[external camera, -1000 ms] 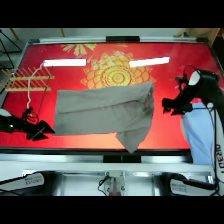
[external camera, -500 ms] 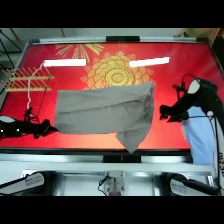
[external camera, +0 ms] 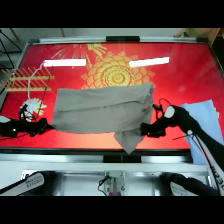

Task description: Fold the shirts.

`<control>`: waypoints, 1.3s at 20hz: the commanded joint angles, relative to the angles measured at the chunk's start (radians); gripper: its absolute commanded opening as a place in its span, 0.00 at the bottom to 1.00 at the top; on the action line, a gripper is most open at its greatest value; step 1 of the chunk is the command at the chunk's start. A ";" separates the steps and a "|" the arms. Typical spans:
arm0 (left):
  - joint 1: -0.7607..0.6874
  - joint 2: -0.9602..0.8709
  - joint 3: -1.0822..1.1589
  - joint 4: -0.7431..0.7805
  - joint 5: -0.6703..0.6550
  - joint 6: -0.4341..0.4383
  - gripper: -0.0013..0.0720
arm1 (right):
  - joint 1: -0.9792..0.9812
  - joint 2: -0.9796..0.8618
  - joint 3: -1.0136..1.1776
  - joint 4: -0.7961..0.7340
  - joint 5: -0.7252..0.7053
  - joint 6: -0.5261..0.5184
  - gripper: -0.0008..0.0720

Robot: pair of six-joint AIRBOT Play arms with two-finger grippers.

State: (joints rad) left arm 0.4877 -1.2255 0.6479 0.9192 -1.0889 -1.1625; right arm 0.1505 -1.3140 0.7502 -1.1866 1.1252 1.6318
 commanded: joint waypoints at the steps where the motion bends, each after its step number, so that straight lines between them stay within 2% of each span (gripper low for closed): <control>1: 0.000 0.006 0.001 -0.004 -0.011 -0.001 0.06 | 0.029 -0.023 -0.043 0.095 -0.167 0.016 0.42; 3: 0.000 0.006 0.005 -0.004 -0.011 0.000 0.06 | 0.030 -0.018 -0.034 0.114 -0.166 0.021 0.10; 6: 0.007 0.006 0.092 -0.003 -0.059 0.032 0.06 | 0.023 0.054 0.071 0.076 -0.092 -0.044 0.10; 8: 0.010 0.005 0.214 -0.004 -0.110 0.032 0.06 | -0.024 0.114 0.204 -0.002 -0.083 -0.011 0.10; 10: -0.007 -0.008 0.329 -0.005 -0.090 0.010 0.06 | -0.092 0.100 0.360 -0.054 -0.112 0.035 0.10; 12: -0.056 -0.075 0.439 -0.004 -0.047 -0.029 0.06 | -0.125 0.010 0.505 -0.042 -0.158 0.027 0.10; 15: -0.164 -0.275 0.637 -0.004 -0.016 -0.093 0.06 | -0.105 -0.219 0.709 -0.026 -0.196 0.024 0.10; 18: -0.224 -0.488 0.831 -0.004 -0.023 -0.183 0.06 | -0.101 -0.418 0.834 -0.022 -0.175 0.079 0.11; 19: -0.233 -0.541 0.872 -0.004 -0.023 -0.220 0.11 | -0.105 -0.459 0.845 -0.012 -0.161 0.089 0.15; 20: -0.240 -0.588 0.904 -0.005 -0.029 -0.261 0.43 | -0.105 -0.486 0.844 0.010 -0.150 0.087 0.42; 21: -0.243 -0.620 0.928 -0.005 -0.042 -0.292 0.84 | -0.106 -0.504 0.844 0.020 -0.134 0.066 0.86; 22: -0.242 -0.644 0.954 -0.005 -0.064 -0.304 1.00 | -0.109 -0.505 0.845 0.008 -0.110 0.013 0.92; 26: -0.220 -0.628 1.009 -0.004 -0.152 -0.261 1.00 | -0.161 -0.476 0.845 -0.106 0.045 -0.055 0.96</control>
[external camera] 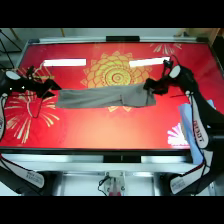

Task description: Fold the shirts.

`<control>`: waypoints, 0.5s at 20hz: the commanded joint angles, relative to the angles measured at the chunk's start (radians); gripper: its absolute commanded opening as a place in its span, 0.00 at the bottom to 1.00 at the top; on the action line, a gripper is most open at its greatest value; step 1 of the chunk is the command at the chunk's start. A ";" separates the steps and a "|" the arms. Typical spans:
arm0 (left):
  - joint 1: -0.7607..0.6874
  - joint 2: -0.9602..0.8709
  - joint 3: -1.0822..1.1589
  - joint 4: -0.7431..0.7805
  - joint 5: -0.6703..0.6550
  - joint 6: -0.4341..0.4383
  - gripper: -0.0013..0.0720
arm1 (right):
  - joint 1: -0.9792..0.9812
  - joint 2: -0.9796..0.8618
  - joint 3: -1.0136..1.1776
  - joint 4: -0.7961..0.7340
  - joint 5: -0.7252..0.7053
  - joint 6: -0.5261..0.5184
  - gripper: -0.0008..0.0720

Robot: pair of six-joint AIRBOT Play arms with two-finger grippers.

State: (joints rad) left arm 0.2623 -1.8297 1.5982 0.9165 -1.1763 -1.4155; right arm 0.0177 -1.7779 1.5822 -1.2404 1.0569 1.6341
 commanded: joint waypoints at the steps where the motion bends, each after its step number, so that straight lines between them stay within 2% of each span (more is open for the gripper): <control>1: 0.007 -0.011 0.060 -0.001 -0.082 -0.007 1.00 | -0.036 -0.019 0.013 -0.044 0.135 -0.076 0.96; 7: -0.017 0.027 0.059 -0.002 -0.182 -0.002 1.00 | -0.033 -0.091 0.013 -0.040 0.102 -0.044 0.96; 10: -0.042 0.033 0.059 -0.002 -0.190 0.016 1.00 | -0.033 -0.135 0.013 0.027 0.103 -0.037 0.96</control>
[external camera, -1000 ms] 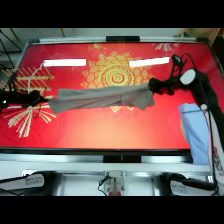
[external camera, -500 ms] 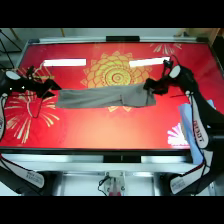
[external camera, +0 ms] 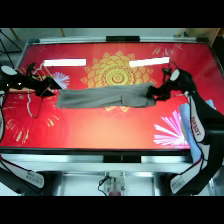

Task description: Fold the shirts.

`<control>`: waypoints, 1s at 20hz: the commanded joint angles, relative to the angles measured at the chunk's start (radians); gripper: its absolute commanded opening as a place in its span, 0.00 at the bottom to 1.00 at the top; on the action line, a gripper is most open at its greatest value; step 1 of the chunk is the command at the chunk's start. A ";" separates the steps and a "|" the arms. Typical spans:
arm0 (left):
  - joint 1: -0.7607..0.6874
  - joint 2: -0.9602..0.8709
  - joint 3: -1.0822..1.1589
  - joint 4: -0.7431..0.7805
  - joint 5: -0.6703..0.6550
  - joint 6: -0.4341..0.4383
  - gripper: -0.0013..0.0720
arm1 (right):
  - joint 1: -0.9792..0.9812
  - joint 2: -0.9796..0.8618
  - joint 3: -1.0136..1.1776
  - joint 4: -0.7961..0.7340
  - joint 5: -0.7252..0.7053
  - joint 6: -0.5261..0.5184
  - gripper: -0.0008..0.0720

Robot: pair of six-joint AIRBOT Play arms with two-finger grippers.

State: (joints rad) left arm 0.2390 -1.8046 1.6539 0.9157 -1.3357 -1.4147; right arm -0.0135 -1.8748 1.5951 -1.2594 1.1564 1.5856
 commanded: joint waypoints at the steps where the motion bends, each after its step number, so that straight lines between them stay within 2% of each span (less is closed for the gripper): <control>1: -0.029 0.009 0.003 -0.001 -0.031 0.016 1.00 | -0.002 -0.051 0.000 0.076 0.004 0.015 0.96; 3: -0.050 0.011 0.003 -0.002 -0.031 0.032 1.00 | -0.002 -0.070 0.000 0.163 0.004 0.018 0.92; 4: -0.061 0.012 0.003 -0.002 -0.031 0.039 1.00 | -0.001 -0.077 0.000 0.207 0.007 0.018 0.77; 5: -0.074 0.012 0.003 -0.005 -0.031 0.039 1.00 | -0.001 -0.084 0.000 0.243 0.010 0.018 0.67; 6: -0.085 0.012 0.003 -0.013 -0.031 0.039 1.00 | -0.001 -0.090 0.000 0.281 0.019 0.018 0.50; 7: -0.097 0.012 0.003 -0.027 -0.031 0.042 1.00 | -0.002 -0.091 0.000 0.304 0.025 0.018 0.24; 8: -0.107 0.012 0.003 -0.039 -0.031 0.042 1.00 | -0.002 -0.089 0.001 0.336 0.036 0.013 0.10; 9: -0.119 0.012 0.003 -0.057 -0.031 0.042 0.99 | -0.005 -0.082 0.002 0.377 0.055 -0.025 0.10; 10: -0.130 0.012 0.003 -0.080 -0.031 0.042 0.87 | -0.009 -0.063 0.005 0.412 0.078 -0.069 0.10; 12: -0.158 0.012 0.003 -0.130 -0.023 0.042 0.37 | -0.010 0.008 0.006 0.420 0.113 -0.084 0.10; 13: -0.181 0.011 0.003 -0.150 -0.007 0.042 0.26 | -0.010 0.055 0.006 0.420 0.130 -0.090 0.10; 14: -0.210 0.010 0.003 -0.156 0.014 0.042 0.25 | -0.010 0.101 0.006 0.417 0.143 -0.091 0.10; 15: -0.246 0.007 0.003 -0.156 0.039 0.042 0.18 | -0.010 0.153 0.006 0.417 0.152 -0.090 0.10; 17: -0.330 -0.006 0.003 -0.157 0.079 0.041 0.15 | -0.009 0.248 0.006 0.417 0.171 -0.087 0.10; 18: -0.378 -0.019 0.003 -0.157 0.082 0.042 0.08 | -0.005 0.290 0.006 0.417 0.181 -0.085 0.10; 20: -0.464 -0.053 0.003 -0.157 0.087 0.042 0.06 | -0.002 0.369 0.006 0.418 0.200 -0.069 0.10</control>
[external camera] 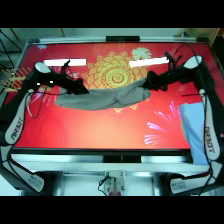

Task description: Fold the shirts.

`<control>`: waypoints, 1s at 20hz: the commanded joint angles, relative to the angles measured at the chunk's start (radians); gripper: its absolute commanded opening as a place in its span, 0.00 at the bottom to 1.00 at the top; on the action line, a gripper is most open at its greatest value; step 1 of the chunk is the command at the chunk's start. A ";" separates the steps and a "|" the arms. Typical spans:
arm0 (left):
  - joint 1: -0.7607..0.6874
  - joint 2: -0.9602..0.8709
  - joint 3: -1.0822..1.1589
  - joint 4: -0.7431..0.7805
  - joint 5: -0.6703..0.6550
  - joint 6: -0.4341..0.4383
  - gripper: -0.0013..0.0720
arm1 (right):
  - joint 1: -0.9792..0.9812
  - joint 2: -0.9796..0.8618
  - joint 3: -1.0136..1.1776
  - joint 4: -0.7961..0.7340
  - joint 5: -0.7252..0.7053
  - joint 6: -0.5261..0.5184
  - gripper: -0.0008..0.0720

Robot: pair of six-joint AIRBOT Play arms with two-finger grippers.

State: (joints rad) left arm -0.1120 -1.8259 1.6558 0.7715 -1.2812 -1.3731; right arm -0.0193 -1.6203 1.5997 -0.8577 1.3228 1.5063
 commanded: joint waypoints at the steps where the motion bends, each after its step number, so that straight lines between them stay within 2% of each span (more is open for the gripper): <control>1: -0.149 -0.048 0.000 -0.013 0.045 0.000 0.06 | 0.004 0.149 0.001 0.018 0.048 0.026 0.10; 3: -0.217 -0.070 0.001 -0.034 0.091 -0.001 0.06 | 0.004 0.211 0.001 0.020 0.083 0.046 0.10; 7: -0.326 -0.108 0.001 -0.171 0.184 -0.001 0.06 | 0.004 0.306 0.001 0.039 0.107 0.097 0.10; 10: -0.403 -0.144 0.001 -0.297 0.211 0.024 0.06 | 0.005 0.323 0.001 0.067 0.112 0.118 0.10; 12: -0.422 -0.142 0.001 -0.300 0.233 0.040 0.06 | 0.005 0.322 0.001 0.066 0.113 0.130 0.10; 15: -0.354 -0.096 0.001 -0.198 0.209 0.029 0.06 | 0.005 0.321 0.001 0.051 0.108 0.139 0.10; 20: -0.085 0.103 0.001 0.100 0.074 -0.039 0.06 | 0.025 0.284 0.001 0.034 0.025 0.143 0.10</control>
State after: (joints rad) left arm -0.3271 -1.8225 1.6558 0.7006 -1.1378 -1.3773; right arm -0.0101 -1.3140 1.6001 -0.8127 1.3952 1.6428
